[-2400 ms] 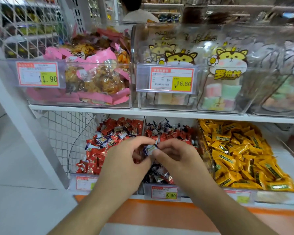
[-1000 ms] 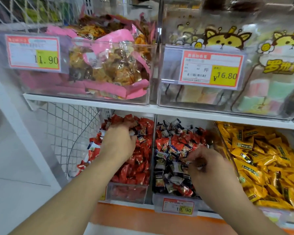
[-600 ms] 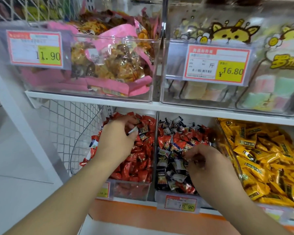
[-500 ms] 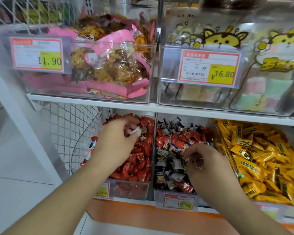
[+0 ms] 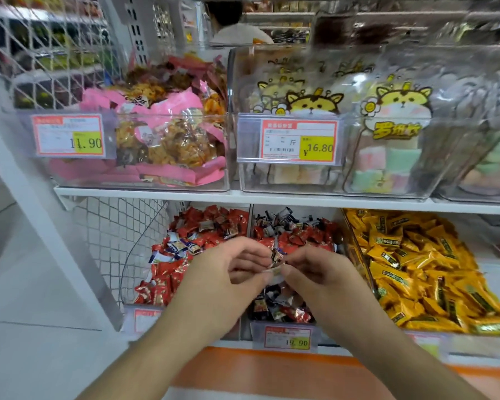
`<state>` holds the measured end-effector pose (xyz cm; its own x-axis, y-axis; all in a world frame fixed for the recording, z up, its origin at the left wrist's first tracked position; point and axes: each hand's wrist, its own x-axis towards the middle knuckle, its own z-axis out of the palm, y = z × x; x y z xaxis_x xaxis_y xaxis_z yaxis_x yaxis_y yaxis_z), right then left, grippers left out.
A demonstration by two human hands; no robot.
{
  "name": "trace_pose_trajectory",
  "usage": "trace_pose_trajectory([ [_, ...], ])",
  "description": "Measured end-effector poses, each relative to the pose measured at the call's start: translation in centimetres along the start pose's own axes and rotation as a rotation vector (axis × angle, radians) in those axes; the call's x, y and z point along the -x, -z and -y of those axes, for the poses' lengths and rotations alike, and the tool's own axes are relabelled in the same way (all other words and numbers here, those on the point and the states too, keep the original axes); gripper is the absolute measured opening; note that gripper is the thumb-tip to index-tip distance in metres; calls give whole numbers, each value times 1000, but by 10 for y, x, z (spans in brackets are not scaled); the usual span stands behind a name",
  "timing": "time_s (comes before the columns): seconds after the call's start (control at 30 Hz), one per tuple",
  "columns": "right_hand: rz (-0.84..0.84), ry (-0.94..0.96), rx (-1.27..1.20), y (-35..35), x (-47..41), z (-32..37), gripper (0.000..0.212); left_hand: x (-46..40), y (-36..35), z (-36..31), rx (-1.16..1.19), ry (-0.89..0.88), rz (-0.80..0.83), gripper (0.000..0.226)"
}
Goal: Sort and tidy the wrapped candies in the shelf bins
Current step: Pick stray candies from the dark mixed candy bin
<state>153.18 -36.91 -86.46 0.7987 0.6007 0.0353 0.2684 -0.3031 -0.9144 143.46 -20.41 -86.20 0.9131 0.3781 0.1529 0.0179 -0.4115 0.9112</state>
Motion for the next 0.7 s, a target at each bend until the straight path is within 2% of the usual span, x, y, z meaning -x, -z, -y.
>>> trace_pose_trajectory([
  [0.07,-74,-19,71,5,-3,-5,10,-3,2,4,-97,-24,-85,27],
  [0.13,-125,-48,242,11,-7,-9,7,-11,9,12,-193,-30,-202,26],
  [0.2,-156,-83,413,15,-9,-15,27,-21,16,23,-264,-15,-279,25],
  [0.23,-167,-91,434,16,-10,-16,31,-28,19,30,-293,-1,-298,24],
  [0.3,-170,-81,425,16,-9,-16,26,-44,21,43,-341,27,-320,21],
  [0.4,-174,-58,434,14,-12,-21,15,-72,21,56,-458,36,-325,17],
  [0.53,-166,-83,407,12,-16,-26,9,-97,18,70,-640,0,-241,32],
  [0.63,-153,-96,364,9,-21,-28,9,-103,15,80,-673,40,-181,40],
  [0.7,-144,-99,356,6,-24,-28,9,-104,15,85,-646,38,-189,37],
])
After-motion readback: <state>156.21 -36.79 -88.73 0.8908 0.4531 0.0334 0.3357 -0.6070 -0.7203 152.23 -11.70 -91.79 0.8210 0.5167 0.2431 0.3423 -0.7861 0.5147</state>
